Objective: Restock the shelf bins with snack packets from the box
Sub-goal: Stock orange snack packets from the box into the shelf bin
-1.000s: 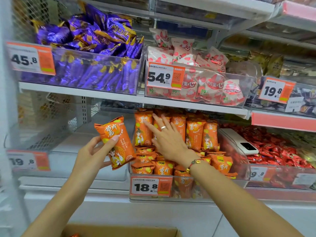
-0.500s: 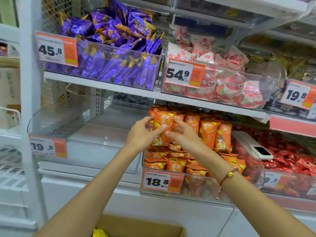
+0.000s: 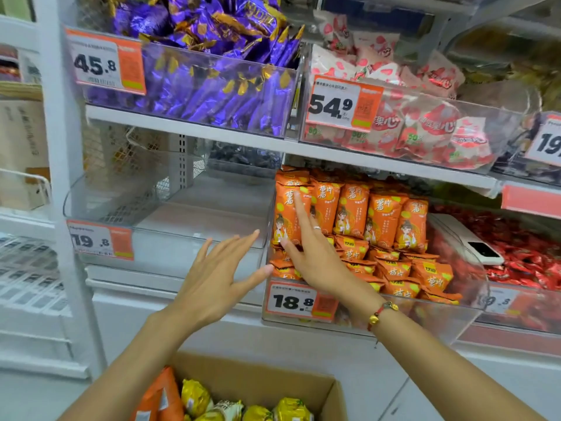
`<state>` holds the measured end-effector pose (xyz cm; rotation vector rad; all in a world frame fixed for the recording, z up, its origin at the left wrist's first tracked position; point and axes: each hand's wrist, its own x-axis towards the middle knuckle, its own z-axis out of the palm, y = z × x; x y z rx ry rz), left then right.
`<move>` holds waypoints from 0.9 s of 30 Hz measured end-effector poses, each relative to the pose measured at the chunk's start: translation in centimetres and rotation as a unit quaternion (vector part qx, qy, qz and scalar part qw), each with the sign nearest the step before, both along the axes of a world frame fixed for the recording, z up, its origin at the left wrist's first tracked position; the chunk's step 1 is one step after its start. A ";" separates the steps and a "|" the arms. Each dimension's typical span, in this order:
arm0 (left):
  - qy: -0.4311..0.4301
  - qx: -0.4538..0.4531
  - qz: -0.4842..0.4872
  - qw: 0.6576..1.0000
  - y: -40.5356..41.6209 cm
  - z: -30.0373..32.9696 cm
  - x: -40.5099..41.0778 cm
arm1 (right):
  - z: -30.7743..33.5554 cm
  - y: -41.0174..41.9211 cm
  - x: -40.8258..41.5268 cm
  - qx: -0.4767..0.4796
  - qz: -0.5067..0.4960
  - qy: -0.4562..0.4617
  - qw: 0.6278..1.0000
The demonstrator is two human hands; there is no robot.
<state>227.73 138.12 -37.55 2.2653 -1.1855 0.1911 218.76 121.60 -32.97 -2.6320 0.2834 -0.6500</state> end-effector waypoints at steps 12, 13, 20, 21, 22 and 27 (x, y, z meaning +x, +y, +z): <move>-0.061 -0.022 -0.011 0.998 -0.2 -1.4 0.4 | 0.9 -1.0 0.3 -0.269 -0.010 -0.040 0.962; -0.063 -0.024 -0.010 0.998 -0.2 -1.5 0.3 | 0.4 -1.2 0.6 -0.262 0.000 -0.021 0.965; -0.044 -0.020 -0.017 0.999 -0.2 -1.2 0.4 | 0.0 -1.1 0.4 -0.211 -0.005 -0.015 0.977; -0.032 -0.022 -0.023 0.999 -0.1 -1.0 0.4 | 0.3 -0.9 0.1 -0.196 -0.005 -0.024 0.980; -0.019 -0.031 -0.028 0.999 0.2 -0.6 0.3 | 0.6 -0.5 -0.3 -0.181 -0.006 -0.036 0.983; 0.010 -0.113 -0.016 0.993 3.4 1.0 0.0 | 1.3 2.5 -4.5 -0.152 0.030 -0.094 0.983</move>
